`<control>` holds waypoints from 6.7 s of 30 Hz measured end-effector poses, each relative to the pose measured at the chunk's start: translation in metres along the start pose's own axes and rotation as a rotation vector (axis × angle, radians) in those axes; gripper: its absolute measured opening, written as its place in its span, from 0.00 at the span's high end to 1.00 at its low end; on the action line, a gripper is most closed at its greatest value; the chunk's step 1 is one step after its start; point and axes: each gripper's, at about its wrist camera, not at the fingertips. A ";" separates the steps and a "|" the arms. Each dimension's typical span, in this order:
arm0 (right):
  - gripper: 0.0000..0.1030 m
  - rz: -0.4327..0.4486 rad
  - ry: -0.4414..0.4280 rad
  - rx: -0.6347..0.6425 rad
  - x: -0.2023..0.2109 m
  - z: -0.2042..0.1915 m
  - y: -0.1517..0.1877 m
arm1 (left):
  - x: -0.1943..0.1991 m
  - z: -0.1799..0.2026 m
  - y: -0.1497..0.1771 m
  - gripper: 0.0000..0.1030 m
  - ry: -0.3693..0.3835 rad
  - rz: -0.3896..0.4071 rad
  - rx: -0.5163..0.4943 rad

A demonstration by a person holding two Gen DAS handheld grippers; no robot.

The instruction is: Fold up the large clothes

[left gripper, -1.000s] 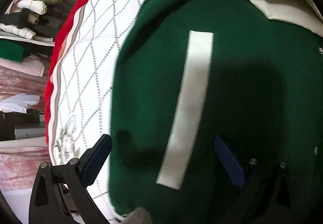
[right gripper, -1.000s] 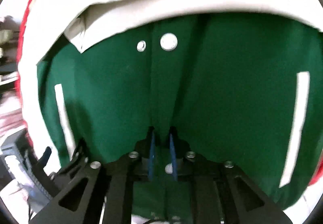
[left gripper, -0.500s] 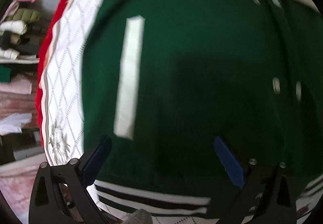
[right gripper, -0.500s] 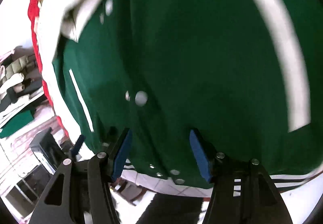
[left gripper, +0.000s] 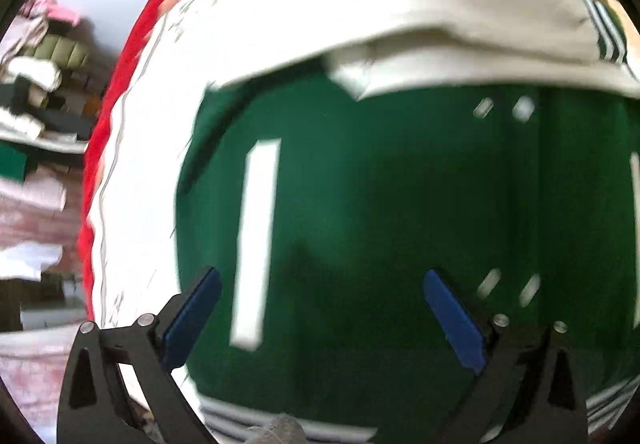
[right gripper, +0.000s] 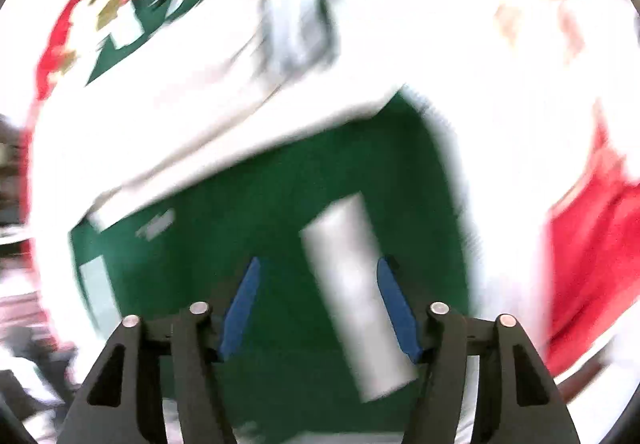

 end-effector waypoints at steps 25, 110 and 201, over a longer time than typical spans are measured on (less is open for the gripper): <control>0.33 0.128 0.099 0.050 0.002 0.018 -0.070 | -0.027 -0.012 -0.062 0.00 -0.029 0.112 0.086; 0.61 -0.124 -0.389 0.204 0.013 0.163 -0.054 | 0.115 0.165 0.017 0.00 -0.195 0.006 0.150; 0.85 -0.066 -0.513 0.241 0.078 -0.299 -0.154 | 0.111 -0.052 0.052 0.89 0.178 0.076 0.392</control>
Point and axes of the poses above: each gripper's, at about its wrist camera, not at the fingertips, and x roughly against the way its jaws point, z to its right, y to its underside, and after that the axes turned 2 degrees about x, right-handed
